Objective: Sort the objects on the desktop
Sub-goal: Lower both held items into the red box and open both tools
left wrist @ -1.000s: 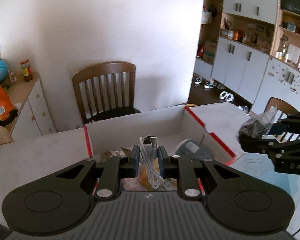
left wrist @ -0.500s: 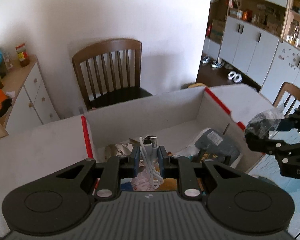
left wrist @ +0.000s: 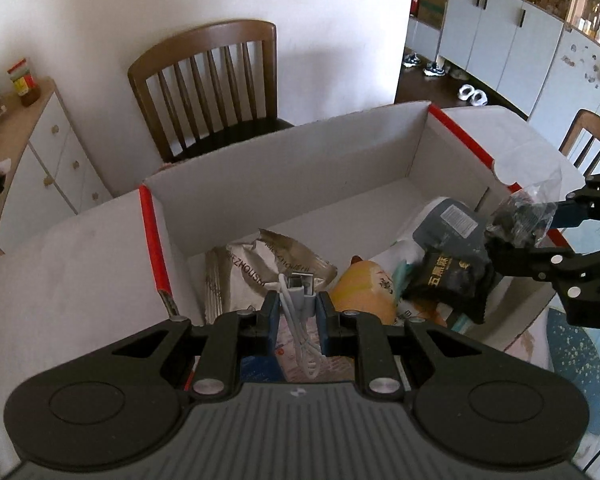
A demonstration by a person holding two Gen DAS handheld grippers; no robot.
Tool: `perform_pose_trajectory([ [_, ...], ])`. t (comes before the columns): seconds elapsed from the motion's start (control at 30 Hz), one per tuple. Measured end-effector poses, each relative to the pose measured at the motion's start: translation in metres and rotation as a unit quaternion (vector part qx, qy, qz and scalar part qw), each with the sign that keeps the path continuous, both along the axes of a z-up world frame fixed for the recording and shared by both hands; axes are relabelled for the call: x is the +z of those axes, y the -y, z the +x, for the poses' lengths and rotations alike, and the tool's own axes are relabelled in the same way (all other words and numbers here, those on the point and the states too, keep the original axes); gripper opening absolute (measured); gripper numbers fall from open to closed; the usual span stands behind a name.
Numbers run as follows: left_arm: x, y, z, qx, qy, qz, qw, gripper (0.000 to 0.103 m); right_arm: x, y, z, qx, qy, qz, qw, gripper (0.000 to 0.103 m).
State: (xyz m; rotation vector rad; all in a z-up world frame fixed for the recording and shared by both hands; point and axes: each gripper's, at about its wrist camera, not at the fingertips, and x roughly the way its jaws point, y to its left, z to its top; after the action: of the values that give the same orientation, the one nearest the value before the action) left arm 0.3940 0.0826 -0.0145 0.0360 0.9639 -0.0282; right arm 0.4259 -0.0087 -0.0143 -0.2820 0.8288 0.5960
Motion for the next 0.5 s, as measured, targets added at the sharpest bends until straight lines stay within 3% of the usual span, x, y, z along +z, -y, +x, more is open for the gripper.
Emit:
perform_pose_trajectory([
  [0.5,-0.022,-0.001,0.009,0.003,-0.039,-0.008,0.9992,0.018,-0.016,-0.009,0.005,0.003,-0.020,-0.013,1.000,0.043],
])
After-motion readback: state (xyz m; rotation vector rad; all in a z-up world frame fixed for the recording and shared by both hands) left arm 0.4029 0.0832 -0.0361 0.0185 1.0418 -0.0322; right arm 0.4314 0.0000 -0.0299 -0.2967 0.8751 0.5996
